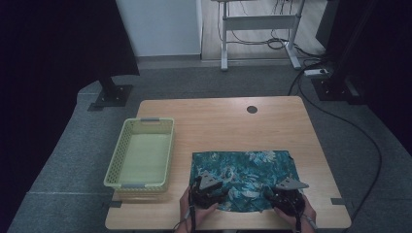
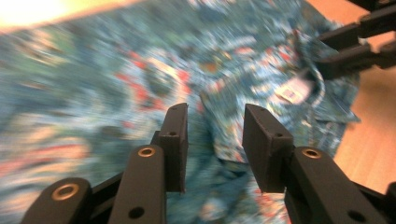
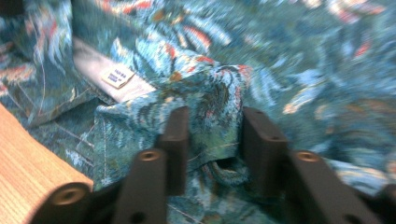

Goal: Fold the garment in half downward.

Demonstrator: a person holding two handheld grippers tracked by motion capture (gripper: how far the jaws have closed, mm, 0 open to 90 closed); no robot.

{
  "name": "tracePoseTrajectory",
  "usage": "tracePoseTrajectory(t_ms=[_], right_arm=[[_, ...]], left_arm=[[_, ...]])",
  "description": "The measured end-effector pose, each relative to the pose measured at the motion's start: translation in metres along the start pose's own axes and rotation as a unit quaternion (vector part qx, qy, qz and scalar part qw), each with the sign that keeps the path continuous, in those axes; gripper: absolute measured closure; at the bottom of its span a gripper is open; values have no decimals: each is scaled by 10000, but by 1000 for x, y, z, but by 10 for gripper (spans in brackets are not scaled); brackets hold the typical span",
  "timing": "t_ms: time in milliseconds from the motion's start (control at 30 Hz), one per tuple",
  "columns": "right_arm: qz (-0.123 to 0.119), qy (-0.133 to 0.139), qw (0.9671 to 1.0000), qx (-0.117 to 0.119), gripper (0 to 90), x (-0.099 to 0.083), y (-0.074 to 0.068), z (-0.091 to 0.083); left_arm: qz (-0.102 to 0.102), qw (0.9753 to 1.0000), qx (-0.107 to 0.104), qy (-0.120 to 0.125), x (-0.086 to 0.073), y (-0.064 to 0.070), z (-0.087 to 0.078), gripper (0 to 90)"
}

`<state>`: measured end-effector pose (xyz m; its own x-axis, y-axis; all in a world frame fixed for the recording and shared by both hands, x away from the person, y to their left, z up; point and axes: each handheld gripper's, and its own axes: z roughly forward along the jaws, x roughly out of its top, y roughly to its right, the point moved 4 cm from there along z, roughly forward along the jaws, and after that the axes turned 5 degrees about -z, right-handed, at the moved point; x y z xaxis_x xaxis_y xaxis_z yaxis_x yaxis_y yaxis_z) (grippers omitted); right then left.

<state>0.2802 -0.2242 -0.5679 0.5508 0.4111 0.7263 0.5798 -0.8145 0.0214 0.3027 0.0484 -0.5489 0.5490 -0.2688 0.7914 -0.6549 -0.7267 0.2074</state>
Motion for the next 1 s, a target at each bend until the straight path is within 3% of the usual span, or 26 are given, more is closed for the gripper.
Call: tracePoseTrajectory(t_ms=[167,300,467,567,600,667,767,1000], right_arm=[[58,297,9989,-362,457,13,-1,-13],[-73,434,9974,-564,446,23,-8,-17],[-203,529,9978,-343,445,39,-30,-7],[-212,522,9983,-122,445,41,-43,2],[-212,522,9983,-122,445,41,-43,2],[-280,403,9987,144,445,39,-59,16],[-289,267,9987,325,445,35,-72,28],[-158,210,9992,315,440,27,-78,38]], left_arm=[[-273,9993,193,154,2,-28,-17,568],[-339,9986,372,129,-1,-38,-19,552],[-235,9971,685,-216,-13,-49,-6,547],[-183,9963,767,-328,-20,-51,-3,547],[-183,9963,767,-328,-20,-51,-3,547],[-154,9961,817,-298,-24,-51,-3,548],[-65,9957,872,-309,-25,-50,-4,547],[134,9944,992,-333,-28,-47,-5,556]])
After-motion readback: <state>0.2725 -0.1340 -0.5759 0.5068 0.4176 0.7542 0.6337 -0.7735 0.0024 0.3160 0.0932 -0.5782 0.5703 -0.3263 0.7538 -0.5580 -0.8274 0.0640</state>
